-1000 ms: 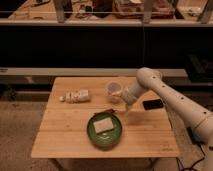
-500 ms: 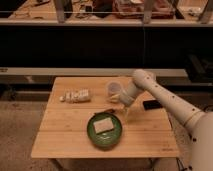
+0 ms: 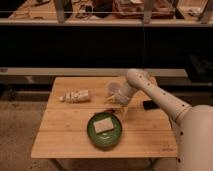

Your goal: Place the pepper in the ceramic bowl

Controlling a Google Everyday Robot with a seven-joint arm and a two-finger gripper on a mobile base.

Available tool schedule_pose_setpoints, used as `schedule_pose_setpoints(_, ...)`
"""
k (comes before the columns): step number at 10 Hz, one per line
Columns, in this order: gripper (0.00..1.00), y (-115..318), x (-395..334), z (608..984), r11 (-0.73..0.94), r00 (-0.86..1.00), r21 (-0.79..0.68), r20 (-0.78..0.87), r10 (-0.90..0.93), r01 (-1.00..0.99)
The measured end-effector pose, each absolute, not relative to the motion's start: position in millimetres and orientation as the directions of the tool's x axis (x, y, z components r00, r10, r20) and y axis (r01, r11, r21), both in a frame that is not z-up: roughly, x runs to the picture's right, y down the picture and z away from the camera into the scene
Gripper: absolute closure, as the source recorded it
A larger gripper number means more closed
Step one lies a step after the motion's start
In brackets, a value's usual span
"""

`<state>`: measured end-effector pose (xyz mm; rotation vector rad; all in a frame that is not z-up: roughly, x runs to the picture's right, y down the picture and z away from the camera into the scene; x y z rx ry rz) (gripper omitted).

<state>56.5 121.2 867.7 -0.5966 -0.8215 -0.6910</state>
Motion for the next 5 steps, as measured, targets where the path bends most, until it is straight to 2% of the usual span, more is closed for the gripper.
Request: schedule_pose_setpoints(5, 0.24, 125.9, 54.9, 880.0, 0.592, 0.511, -0.259, 0.803, -0.307, 0.763)
